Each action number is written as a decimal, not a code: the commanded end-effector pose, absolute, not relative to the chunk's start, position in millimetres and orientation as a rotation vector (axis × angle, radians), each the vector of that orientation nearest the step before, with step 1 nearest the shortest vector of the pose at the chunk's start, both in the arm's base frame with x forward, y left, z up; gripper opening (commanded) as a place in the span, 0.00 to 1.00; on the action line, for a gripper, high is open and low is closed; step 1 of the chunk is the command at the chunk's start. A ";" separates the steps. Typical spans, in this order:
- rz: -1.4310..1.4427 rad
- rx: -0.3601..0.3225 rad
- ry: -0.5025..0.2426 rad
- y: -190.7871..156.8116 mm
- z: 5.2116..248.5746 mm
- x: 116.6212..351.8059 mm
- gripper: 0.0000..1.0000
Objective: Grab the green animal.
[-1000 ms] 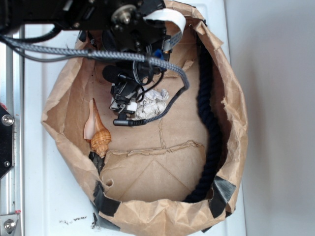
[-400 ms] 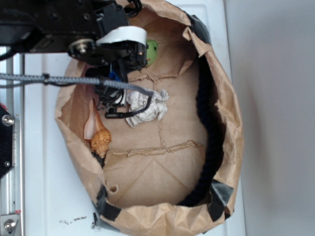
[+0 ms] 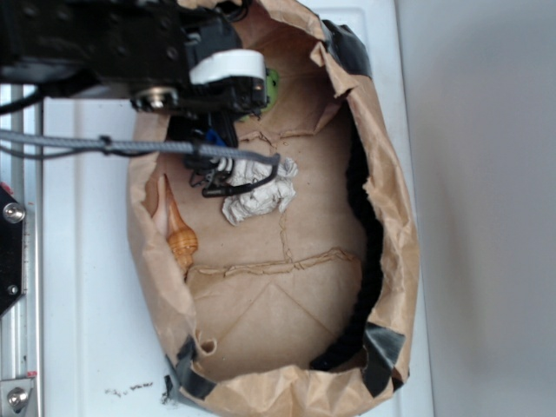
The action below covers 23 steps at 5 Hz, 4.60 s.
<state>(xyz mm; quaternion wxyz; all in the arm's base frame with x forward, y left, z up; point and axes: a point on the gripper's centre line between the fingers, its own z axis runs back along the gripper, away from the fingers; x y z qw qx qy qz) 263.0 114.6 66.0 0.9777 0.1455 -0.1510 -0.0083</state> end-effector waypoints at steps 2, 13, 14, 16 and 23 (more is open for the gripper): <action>-0.109 0.309 -0.450 98.7 57.4 282.0 1.00; -0.113 0.315 -0.452 126.9 92.1 296.6 1.00; -0.103 0.351 -0.457 131.4 82.3 302.6 1.00; -0.180 0.370 -0.446 116.7 48.4 308.3 1.00; -0.156 0.071 -0.455 105.8 139.5 253.8 0.00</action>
